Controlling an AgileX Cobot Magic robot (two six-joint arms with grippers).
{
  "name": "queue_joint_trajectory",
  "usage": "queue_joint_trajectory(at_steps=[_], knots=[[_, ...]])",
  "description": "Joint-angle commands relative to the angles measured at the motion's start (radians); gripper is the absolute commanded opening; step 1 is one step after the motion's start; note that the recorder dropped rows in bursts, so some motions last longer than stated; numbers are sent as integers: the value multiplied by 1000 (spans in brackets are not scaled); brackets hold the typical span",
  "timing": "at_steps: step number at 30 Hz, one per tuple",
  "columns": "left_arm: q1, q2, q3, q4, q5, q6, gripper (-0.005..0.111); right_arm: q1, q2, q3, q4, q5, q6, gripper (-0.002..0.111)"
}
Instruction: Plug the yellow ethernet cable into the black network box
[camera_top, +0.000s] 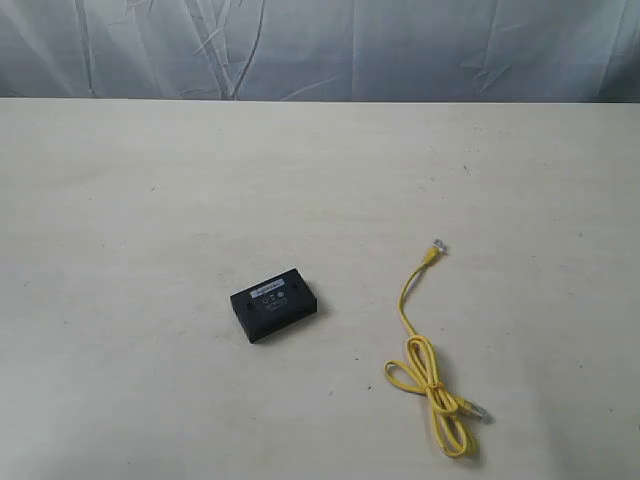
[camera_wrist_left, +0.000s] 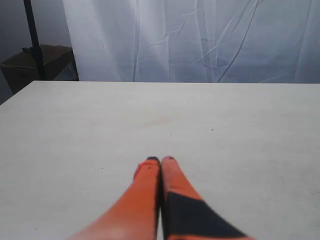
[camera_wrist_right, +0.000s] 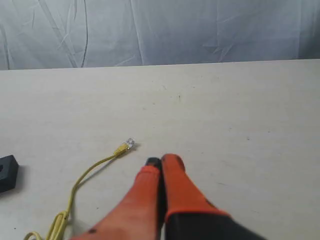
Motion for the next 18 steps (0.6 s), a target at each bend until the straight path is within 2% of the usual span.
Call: queue_joint_trajectory(at_steps=[1,3,6,11,18], knots=[[1,-4,5,1,-9,-3,0,-6,-6,2,-4,-17,1,0],[1,-4,5,1,-9,-3,0,-6,-6,2,-4,-79,1,0],[1,-4,5,1,-9,-3,0,-6,-6,2,-4,-302,1,0],[1,-4,5,1,-9,-3,0,-6,-6,2,-4,-534,-7,0],[1,-4,5,1,-9,-3,0,-6,-6,2,-4,-588,-40,0]])
